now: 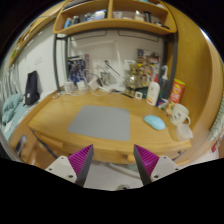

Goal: Arrange mouse

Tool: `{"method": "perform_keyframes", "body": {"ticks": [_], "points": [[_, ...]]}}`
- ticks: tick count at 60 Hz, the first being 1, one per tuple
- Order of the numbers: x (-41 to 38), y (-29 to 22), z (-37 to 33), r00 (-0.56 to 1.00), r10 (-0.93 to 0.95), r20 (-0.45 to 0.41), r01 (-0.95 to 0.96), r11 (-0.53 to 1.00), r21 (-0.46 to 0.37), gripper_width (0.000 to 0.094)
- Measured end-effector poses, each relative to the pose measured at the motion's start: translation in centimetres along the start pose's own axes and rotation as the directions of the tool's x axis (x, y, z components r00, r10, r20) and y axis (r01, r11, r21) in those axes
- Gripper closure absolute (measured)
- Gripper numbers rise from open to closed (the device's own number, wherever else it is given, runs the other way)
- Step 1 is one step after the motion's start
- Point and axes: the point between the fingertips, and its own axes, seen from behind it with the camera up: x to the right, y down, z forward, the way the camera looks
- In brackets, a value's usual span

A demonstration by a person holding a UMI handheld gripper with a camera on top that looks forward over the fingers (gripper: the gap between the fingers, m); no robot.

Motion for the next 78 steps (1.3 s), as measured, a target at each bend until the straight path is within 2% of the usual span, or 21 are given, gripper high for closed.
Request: {"method": "perform_keyframes", "body": {"ticks": [10, 24, 47, 56, 67, 73, 78], "points": [[8.2, 3.1, 3.2, 0.995, 0.054, -0.08, -0.059, 0.997, -0.059, 0.0137], [16.6, 2.4, 9.3, 0.987, 0.072, -0.143, -0.085, 0.992, -0.088, 0.0137], [22.0, -2.4, 18.2, 0.992, 0.076, -0.104, -0.089, 0.989, -0.119, 0.0146], [22.2, -3.3, 19.8, 0.991, 0.106, -0.077, -0.115, 0.985, -0.129, 0.0204], [22.5, -4.3, 21.1, 0.992, 0.101, -0.072, -0.11, 0.987, -0.121, 0.0232], [22.7, -4.6, 21.6, 0.992, 0.103, -0.073, -0.111, 0.986, -0.122, 0.0308], [23.0, -4.8, 21.8, 0.991, 0.11, -0.081, -0.119, 0.986, -0.116, 0.042]]}}
